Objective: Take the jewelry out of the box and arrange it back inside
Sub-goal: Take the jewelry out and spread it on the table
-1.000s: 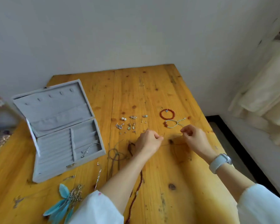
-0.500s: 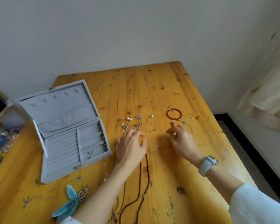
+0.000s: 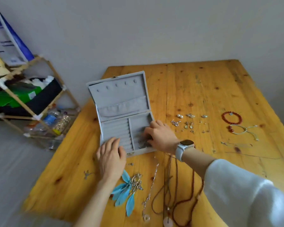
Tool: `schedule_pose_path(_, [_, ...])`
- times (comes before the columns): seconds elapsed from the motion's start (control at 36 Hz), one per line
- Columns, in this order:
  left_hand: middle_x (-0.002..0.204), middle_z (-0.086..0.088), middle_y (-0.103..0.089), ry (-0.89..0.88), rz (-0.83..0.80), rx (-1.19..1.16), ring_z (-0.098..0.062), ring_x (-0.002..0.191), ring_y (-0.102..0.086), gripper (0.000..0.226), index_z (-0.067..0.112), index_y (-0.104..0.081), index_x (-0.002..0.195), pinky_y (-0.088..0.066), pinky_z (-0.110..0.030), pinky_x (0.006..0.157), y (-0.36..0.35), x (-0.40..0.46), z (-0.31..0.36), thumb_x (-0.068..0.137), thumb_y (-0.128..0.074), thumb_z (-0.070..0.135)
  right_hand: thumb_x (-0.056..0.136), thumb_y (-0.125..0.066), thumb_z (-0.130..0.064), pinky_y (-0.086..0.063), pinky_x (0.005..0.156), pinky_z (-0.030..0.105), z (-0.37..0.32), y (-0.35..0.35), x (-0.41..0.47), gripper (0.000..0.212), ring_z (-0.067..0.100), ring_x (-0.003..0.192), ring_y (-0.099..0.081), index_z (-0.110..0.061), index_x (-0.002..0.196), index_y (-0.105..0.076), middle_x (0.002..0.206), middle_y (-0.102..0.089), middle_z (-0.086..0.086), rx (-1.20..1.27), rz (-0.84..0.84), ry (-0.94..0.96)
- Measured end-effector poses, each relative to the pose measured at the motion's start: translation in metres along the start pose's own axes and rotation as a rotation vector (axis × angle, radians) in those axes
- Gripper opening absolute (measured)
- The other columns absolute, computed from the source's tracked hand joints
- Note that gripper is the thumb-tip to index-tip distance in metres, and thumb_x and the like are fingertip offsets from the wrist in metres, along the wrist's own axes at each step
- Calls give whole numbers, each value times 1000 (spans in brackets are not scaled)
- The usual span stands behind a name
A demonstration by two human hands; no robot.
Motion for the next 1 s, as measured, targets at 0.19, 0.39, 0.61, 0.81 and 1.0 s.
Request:
schedule_pose_path(0.19, [122,-2,-62,-42,42,9,-23,116,-53,53,14,-64,114,-33,-37,103,0,-1,1,85,-26,36,90,-47,-17,-38,83,35,-7,-1,12,21,25,107,-46,-15,110,-52,111,-54,6,-157,-9,109])
schedule_pose_path(0.39, [115,-5,-65,-71,70,0,-24,111,-57,47,12,-66,109,-26,-33,100,1,-2,2,87,-30,32,94,-44,-17,-42,72,32,0,17,5,17,27,95,-53,-9,103,-55,105,-56,9,116,62,19])
schedule_pose_path(0.61, [127,-5,-55,37,53,-296,-23,121,-45,33,10,-60,119,-29,-34,103,12,-1,12,86,-56,11,94,-46,-13,-48,61,23,11,67,-29,7,6,67,-58,-19,92,-46,72,-59,-13,488,196,23])
schedule_pose_path(0.81, [106,11,-61,-112,-391,-933,-1,101,-56,32,29,-55,111,-42,-9,85,1,-29,115,88,-56,7,90,-55,-8,-43,62,15,36,77,-95,8,3,65,-53,-16,88,-57,72,-56,-10,636,199,-79])
schedule_pose_path(1.0, [113,7,-62,-241,-723,-761,-10,110,-55,36,20,-52,126,-44,-24,95,-44,-83,197,90,-53,19,91,-54,-11,-45,59,33,103,63,-176,16,12,58,-49,-24,81,-57,67,-55,-6,658,217,-375])
Point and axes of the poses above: each hand's wrist, its own x-axis towards the middle knuckle, its own y-axis out of the back of the hand, z = x × y, the point moved 6 cm from there along x, towards the middle knuckle
